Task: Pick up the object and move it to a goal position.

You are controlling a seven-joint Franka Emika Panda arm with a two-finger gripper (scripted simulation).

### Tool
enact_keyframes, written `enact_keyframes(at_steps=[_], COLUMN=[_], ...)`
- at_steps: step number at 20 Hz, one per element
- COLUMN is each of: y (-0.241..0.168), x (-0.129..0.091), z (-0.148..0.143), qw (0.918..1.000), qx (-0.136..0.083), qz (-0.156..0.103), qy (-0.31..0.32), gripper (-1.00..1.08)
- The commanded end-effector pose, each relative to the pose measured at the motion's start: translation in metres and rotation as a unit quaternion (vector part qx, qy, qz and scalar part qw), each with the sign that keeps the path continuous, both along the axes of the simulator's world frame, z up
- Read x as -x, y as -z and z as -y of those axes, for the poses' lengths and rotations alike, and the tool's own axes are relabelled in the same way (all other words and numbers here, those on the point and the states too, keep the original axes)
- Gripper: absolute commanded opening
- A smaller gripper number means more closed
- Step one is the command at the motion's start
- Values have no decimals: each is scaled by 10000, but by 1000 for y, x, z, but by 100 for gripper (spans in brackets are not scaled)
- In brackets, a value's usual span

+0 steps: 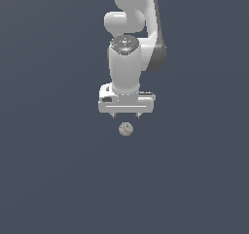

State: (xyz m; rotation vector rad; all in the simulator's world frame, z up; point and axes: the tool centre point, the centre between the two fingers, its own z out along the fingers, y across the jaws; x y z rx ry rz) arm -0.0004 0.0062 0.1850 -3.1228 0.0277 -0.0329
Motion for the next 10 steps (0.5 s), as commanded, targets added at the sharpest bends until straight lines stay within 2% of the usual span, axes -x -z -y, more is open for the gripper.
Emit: enact_keyframes(at_steps=[1,10], y=[0,5], x=[0,11], z=[0,12], qw=[10000,9997], qx=[0,1], qz=[0,-225], qy=[0,83], gripper=[100,100])
